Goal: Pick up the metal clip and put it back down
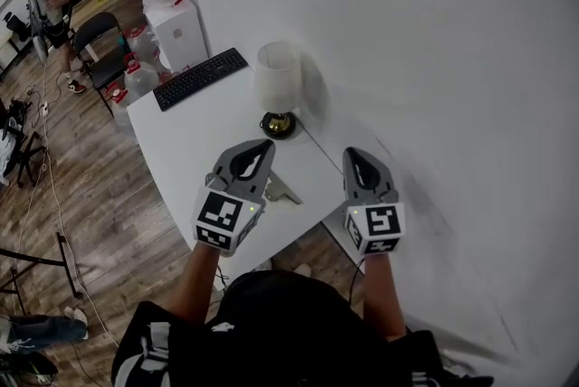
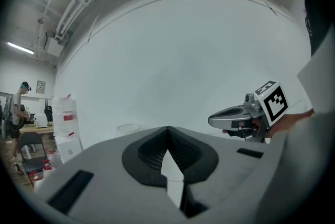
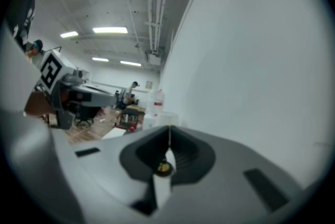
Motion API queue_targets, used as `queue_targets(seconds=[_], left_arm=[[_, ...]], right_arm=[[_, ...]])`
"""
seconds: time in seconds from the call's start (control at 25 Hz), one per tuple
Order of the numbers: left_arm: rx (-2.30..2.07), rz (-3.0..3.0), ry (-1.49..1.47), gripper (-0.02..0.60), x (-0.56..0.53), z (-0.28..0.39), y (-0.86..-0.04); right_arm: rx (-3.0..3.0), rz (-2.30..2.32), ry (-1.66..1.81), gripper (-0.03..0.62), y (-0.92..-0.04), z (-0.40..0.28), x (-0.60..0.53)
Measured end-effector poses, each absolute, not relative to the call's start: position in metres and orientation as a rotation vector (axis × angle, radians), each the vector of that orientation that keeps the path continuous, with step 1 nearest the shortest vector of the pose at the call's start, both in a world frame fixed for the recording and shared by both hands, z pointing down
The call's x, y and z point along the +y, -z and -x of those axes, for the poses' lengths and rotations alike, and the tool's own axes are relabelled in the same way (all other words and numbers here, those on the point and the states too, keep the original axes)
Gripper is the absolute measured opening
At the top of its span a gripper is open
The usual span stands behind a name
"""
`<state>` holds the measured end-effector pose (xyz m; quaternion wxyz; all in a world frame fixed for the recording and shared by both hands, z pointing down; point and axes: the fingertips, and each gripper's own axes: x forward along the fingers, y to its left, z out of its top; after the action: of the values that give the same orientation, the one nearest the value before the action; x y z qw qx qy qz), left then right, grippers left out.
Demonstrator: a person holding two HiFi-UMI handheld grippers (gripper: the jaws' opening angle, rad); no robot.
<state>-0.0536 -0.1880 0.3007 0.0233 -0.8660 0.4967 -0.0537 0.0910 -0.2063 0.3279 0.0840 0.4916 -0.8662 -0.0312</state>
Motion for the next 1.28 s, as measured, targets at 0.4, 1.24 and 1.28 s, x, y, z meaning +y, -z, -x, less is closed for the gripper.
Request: queue_targets(seconds=[0.4,1.24,1.28], left_arm=[[1.593,2.649,0.181,0.025,-0.192,0.059,-0.307],[1.628,2.631,0.193,0.025,-0.195,0.065,-0.308],[1.632,2.627,0.200,0.025,-0.195,0.066,-0.309]], right_arm=[[-2.566,-1.494,0.087,0.034,-0.332,-0.097,-0.208],[-2.576,-1.482,0.085,0.034,-0.332,-0.092,-0.210],[-2.575,-1.481,0.085,0.034,-0.331,-0.091,-0.210]])
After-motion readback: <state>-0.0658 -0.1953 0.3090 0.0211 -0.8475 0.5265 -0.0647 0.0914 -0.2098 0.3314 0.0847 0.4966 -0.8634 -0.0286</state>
